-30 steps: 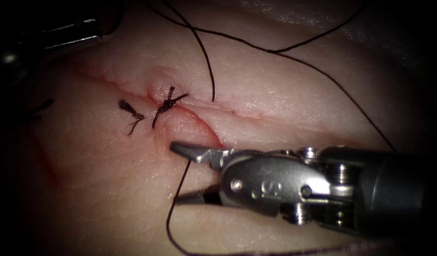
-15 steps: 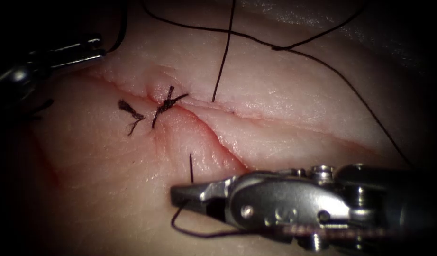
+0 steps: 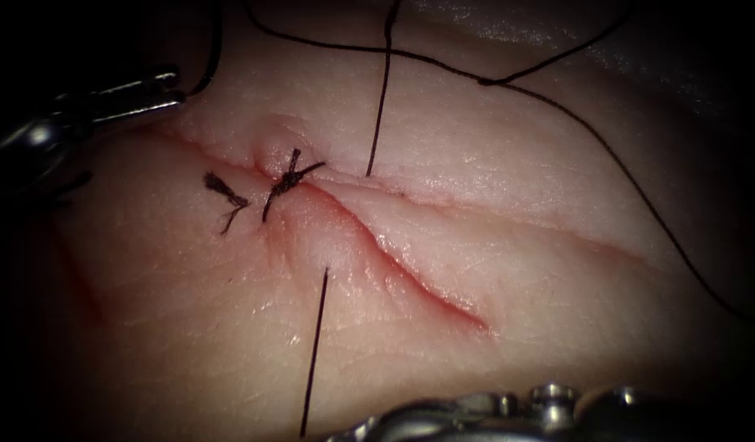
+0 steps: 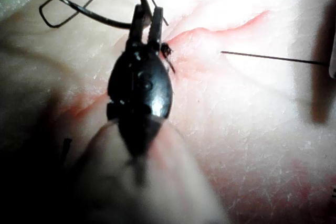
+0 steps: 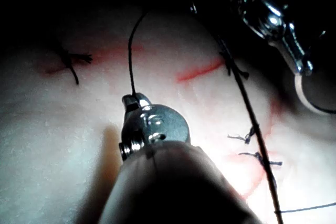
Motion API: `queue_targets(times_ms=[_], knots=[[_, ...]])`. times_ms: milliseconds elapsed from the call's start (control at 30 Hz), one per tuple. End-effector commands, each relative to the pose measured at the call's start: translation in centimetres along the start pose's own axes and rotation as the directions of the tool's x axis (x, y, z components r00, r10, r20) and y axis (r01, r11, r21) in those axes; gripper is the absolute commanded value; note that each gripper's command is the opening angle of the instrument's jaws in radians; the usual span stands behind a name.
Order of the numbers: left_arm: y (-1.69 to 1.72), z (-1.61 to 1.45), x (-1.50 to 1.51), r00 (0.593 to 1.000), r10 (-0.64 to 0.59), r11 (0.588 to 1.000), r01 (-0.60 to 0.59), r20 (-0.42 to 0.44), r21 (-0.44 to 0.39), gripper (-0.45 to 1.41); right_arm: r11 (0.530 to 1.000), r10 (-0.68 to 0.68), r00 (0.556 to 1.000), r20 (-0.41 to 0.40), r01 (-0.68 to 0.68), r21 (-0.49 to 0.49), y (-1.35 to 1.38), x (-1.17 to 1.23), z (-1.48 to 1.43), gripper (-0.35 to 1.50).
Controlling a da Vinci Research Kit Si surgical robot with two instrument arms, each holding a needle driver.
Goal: Wound Closure
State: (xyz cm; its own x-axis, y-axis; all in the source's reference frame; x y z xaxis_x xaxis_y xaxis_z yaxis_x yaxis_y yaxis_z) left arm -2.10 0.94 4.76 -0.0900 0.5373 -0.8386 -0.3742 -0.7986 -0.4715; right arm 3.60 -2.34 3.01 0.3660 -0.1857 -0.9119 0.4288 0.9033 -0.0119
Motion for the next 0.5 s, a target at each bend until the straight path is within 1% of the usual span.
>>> queue_targets(times_ms=[33, 267, 400, 500], knots=[[0.0, 0.07, -0.06, 1.0, 0.0, 1.0, 0.0, 0.0, -0.001, -0.45, 1.0, -0.003, 1.0, -0.007, 0.003, 0.02, -0.05, 0.07, 0.07, -0.35], [-0.2, 0.19, -0.09, 1.0, 0.004, 1.0, -0.004, 0.015, 0.012, -0.45, 0.998, 0.004, 0.999, -0.031, -0.002, 0.066, -0.18, 0.24, 0.09, -0.35], [-0.32, 0.26, -0.15, 0.999, 0.011, 1.0, -0.011, 0.033, 0.016, -0.45, 0.998, 0.004, 1.0, -0.029, -0.002, 0.066, -0.18, 0.24, 0.08, -0.35], [-0.45, 0.33, -0.23, 0.998, 0.019, 1.0, -0.021, 0.061, 0.017, -0.45, 0.998, 0.014, 0.999, -0.031, -0.012, 0.067, -0.19, 0.23, 0.06, -0.35]])
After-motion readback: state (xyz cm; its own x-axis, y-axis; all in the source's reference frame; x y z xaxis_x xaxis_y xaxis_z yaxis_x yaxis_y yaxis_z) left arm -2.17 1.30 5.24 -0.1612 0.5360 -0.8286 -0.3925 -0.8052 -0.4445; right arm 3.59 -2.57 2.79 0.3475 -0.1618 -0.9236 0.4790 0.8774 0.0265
